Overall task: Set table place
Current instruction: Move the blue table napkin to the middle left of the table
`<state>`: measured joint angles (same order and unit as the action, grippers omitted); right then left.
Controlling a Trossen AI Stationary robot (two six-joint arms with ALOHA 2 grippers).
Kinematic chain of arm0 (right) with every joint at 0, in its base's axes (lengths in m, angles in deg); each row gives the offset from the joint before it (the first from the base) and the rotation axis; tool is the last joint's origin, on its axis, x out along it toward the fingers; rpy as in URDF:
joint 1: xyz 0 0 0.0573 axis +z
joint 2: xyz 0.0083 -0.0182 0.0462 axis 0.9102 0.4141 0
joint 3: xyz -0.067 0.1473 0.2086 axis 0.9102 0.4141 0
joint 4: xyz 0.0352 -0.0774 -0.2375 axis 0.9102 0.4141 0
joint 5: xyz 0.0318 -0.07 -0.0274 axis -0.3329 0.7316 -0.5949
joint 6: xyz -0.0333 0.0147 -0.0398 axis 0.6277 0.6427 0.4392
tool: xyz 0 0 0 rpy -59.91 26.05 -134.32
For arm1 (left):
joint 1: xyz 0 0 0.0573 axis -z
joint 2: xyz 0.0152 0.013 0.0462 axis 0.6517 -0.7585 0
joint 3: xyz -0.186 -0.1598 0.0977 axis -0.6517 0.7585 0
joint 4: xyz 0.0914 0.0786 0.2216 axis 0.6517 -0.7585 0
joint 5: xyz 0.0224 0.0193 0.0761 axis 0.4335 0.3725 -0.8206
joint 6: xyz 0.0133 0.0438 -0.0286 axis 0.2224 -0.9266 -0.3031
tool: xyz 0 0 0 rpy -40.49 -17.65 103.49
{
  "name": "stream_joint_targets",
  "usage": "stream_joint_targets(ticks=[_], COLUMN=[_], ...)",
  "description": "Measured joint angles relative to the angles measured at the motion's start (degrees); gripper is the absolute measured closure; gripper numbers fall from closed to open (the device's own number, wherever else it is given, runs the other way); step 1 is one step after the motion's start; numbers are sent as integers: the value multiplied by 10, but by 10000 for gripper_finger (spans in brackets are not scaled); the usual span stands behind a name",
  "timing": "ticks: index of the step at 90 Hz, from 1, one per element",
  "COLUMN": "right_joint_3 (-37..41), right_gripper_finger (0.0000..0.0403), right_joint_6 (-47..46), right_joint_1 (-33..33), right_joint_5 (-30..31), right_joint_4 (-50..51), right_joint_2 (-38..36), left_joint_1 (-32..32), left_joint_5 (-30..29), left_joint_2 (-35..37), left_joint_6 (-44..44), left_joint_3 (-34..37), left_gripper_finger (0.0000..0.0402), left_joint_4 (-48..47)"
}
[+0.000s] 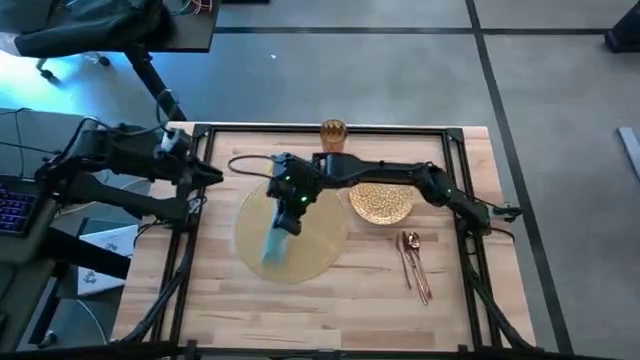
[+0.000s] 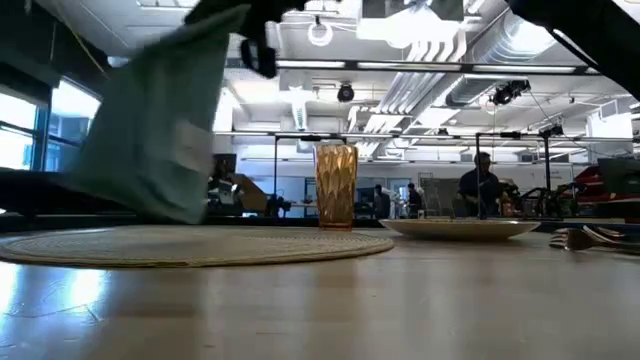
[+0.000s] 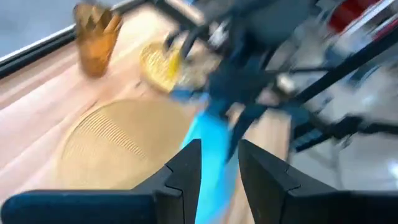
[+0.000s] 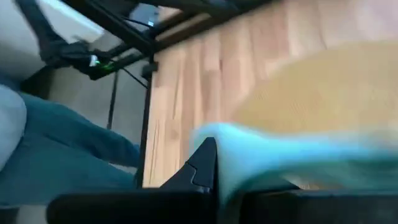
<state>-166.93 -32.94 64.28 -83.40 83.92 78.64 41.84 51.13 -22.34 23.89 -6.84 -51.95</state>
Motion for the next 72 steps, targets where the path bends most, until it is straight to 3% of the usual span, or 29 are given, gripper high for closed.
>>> stream_joint_targets(ticks=[16,24,33,53,72], right_joint_3=[2,1,1,1,2], right_gripper_finger=[403,403,403,403,403], right_joint_6=[-81,-164,-217,-249,-249], right_joint_1=[12,12,13,13,13], right_joint_5=[191,294,366,429,424], right_joint_4=[97,146,167,167,167], right_joint_2=[-41,-79,-115,-176,-180], left_joint_1=[0,0,0,0,1], left_joint_5=[4,10,19,18,13], left_joint_2=[-18,-33,-53,-131,-266], left_joint_6=[-33,-40,-36,-11,14], left_joint_3=[60,127,225,444,536], left_gripper_finger=[312,312,315,339,382], left_joint_4=[0,16,84,370,592])
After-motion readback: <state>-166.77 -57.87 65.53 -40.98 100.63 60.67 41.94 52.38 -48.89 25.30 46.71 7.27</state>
